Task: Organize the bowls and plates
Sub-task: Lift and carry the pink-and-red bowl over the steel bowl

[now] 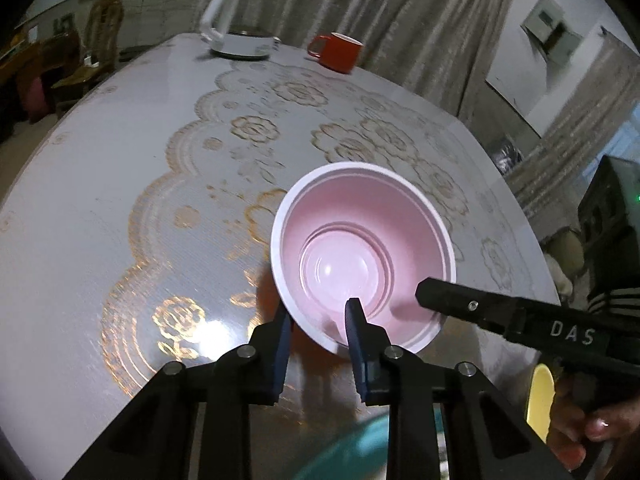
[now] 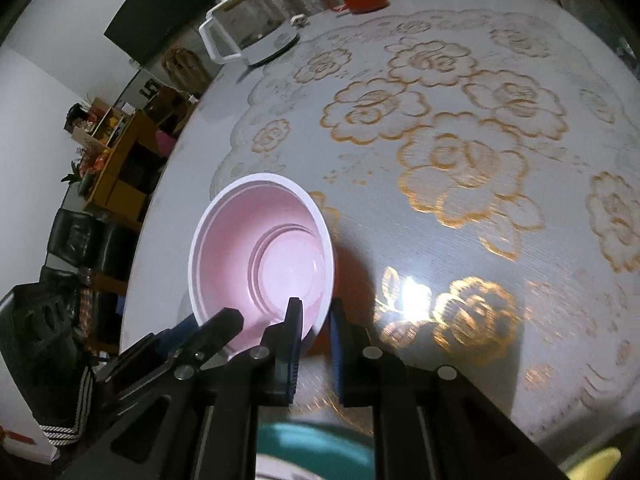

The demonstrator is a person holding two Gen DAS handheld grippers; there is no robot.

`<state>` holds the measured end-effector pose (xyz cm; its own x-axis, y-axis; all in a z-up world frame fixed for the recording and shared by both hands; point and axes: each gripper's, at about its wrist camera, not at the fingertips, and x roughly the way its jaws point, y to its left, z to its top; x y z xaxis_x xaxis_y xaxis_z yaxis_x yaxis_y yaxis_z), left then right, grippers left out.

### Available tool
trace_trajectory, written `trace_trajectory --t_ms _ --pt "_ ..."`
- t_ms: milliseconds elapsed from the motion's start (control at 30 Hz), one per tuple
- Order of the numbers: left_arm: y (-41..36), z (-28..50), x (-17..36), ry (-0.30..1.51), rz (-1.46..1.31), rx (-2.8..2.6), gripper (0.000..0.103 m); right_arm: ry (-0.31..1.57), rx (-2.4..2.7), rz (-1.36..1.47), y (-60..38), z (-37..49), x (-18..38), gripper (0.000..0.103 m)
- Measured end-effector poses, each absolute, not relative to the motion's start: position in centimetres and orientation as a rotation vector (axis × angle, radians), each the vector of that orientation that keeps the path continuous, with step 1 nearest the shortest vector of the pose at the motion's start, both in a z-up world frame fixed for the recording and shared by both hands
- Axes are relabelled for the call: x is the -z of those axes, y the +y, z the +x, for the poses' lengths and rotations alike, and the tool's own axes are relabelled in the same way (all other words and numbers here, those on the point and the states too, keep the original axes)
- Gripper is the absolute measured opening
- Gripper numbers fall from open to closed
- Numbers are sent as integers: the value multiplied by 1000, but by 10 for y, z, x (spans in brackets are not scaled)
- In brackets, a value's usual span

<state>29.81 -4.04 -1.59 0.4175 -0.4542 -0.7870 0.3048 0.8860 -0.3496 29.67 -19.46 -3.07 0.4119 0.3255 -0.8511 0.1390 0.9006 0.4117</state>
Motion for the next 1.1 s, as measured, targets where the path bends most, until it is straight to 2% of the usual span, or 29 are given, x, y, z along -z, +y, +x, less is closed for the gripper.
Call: trace_trajectory --t_ms 567,1100 --pt "-61 266 6 1024 -130 541 18 1107 -100 529 -222 249 28 12" --pt "-84 210 -34 924 -164 632 17 962 -107 577 -249 173 -13 12"
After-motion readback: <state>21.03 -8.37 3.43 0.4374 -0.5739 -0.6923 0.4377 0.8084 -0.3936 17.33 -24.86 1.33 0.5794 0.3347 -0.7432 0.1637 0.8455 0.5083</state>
